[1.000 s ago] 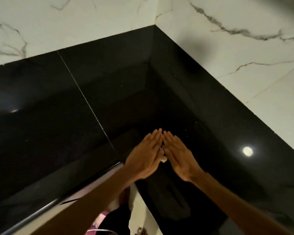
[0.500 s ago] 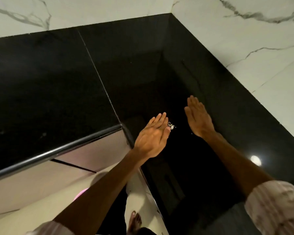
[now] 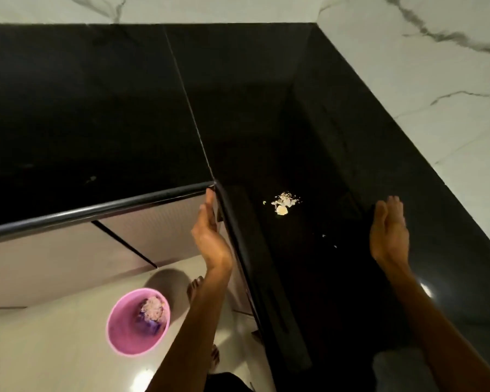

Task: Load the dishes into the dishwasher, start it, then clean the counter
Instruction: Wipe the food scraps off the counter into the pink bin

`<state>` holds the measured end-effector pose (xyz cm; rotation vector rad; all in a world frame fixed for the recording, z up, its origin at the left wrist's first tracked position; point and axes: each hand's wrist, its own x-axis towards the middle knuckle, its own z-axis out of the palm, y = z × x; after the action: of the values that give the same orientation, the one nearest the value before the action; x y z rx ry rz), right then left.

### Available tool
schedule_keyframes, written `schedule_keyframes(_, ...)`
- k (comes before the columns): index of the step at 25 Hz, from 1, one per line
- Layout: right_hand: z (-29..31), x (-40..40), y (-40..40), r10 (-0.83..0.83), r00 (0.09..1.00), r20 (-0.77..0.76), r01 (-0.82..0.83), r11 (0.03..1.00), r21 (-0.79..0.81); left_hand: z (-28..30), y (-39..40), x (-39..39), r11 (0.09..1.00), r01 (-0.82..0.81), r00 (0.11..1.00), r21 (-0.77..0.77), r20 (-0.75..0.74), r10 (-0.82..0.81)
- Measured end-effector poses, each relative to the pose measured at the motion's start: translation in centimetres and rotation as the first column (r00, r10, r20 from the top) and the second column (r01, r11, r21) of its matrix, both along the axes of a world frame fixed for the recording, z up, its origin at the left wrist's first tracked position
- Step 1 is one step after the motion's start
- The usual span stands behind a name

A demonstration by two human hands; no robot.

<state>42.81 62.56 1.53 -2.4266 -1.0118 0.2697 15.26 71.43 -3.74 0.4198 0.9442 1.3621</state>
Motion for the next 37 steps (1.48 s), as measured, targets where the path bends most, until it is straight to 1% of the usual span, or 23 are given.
schedule_keyframes(1,-0.7,0.4,-0.2,0.024,0.999,0.042,-0.02,0.995,-0.097,-0.7,0.0,-0.3,0.997,-0.017,0.987,-0.069,0.157,0.028)
schedule_keyframes(2,-1.2,0.1,0.1,0.077,0.995,0.059,-0.066,0.984,-0.164,-1.0,-0.1,-0.4,0.993,-0.028,0.955,-0.112,0.291,0.059)
schedule_keyframes(3,-1.6,-0.8,0.7,0.144,0.987,0.065,-0.129,0.971,-0.201,-1.2,-0.2,-0.2,0.987,-0.056,0.92,-0.148,0.376,0.109)
schedule_keyframes(4,-1.8,-2.0,1.5,0.212,0.975,0.069,-0.192,0.955,-0.225,-1.1,-0.2,0.0,0.98,-0.096,0.884,-0.174,0.437,0.164)
schedule_keyframes(6,-2.2,-4.3,3.1,0.314,0.946,0.083,-0.285,0.926,-0.247,-0.7,-0.3,0.1,0.96,-0.176,0.819,-0.218,0.509,0.265)
schedule_keyframes(8,-2.4,-5.7,4.1,0.344,0.935,0.083,-0.318,0.919,-0.232,-0.7,-0.2,-0.1,0.954,-0.199,0.768,-0.223,0.569,0.293)
schedule_keyframes(13,-2.8,-6.7,5.0,0.429,0.9,0.076,-0.402,0.885,-0.236,-1.2,0.1,0.0,0.965,-0.179,0.74,-0.194,0.619,0.262)
schedule_keyframes(17,-2.8,-8.6,6.1,0.543,0.833,0.107,-0.494,0.816,-0.299,-1.2,0.2,0.0,0.962,-0.179,0.75,-0.206,0.605,0.268)
schedule_keyframes(20,-2.4,-12.1,6.9,0.611,0.782,0.123,-0.551,0.771,-0.321,-1.0,0.1,0.0,0.969,-0.163,0.758,-0.185,0.606,0.243)
schedule_keyframes(24,-2.2,-18.6,7.2,0.723,0.657,0.214,-0.671,0.69,-0.271,-1.8,0.6,-0.1,0.971,-0.157,0.746,-0.18,0.622,0.236)
schedule_keyframes(26,-2.7,-20.6,7.1,0.77,0.591,0.241,-0.719,0.638,-0.274,-2.5,0.7,-0.2,0.981,-0.126,0.722,-0.15,0.664,0.194)
schedule_keyframes(27,-3.1,-21.3,7.1,0.789,0.557,0.26,-0.739,0.613,-0.279,-2.9,0.6,-0.1,0.985,-0.113,0.704,-0.128,0.69,0.171)
schedule_keyframes(28,-3.4,-22.0,7.0,0.81,0.518,0.274,-0.763,0.583,-0.28,-3.2,0.4,0.1,0.992,-0.112,0.705,-0.06,0.699,0.122)
schedule_keyframes(29,-3.7,-22.7,6.9,0.832,0.48,0.278,-0.791,0.547,-0.273,-3.4,0.2,0.2,0.992,-0.116,0.709,0.056,0.704,0.043)
schedule_keyframes(30,-3.8,-23.2,6.8,0.851,0.452,0.269,-0.821,0.515,-0.247,-3.5,-0.1,0.0,0.983,-0.139,0.706,0.121,0.709,0.013)
schedule_keyframes(31,-3.5,-23.4,6.5,0.856,0.45,0.257,-0.839,0.503,-0.208,-3.9,0.2,-0.2,0.98,-0.157,0.669,0.122,0.743,0.015)
schedule_keyframes(32,-3.2,-23.0,6.2,0.846,0.474,0.246,-0.839,0.518,-0.165,-3.7,0.4,-0.2,0.987,-0.148,0.653,0.056,0.755,0.055)
schedule_keyframes(33,-2.7,-22.1,5.7,0.816,0.526,0.238,-0.819,0.562,-0.115,-3.5,0.5,-0.2,0.991,-0.127,0.669,-0.033,0.735,0.11)
schedule_keyframes(34,-2.2,-20.9,4.8,0.755,0.615,0.227,-0.764,0.642,-0.063,-3.0,0.5,-0.2,0.982,-0.108,0.681,-0.153,0.709,0.186)
schedule_keyframes(35,-2.0,-19.2,3.7,0.657,0.728,0.197,-0.666,0.746,-0.028,-2.7,0.5,-0.3,0.973,-0.108,0.67,-0.203,0.708,0.222)
schedule_keyframes(36,-1.8,-17.6,2.5,0.534,0.835,0.131,-0.534,0.844,-0.036,-2.4,0.3,-0.4,0.971,-0.113,0.656,-0.213,0.717,0.234)
schedule_keyframes(37,-1.8,-16.4,1.5,0.421,0.904,0.071,-0.413,0.904,-0.111,-2.0,0.3,-0.4,0.972,-0.122,0.643,-0.199,0.731,0.23)
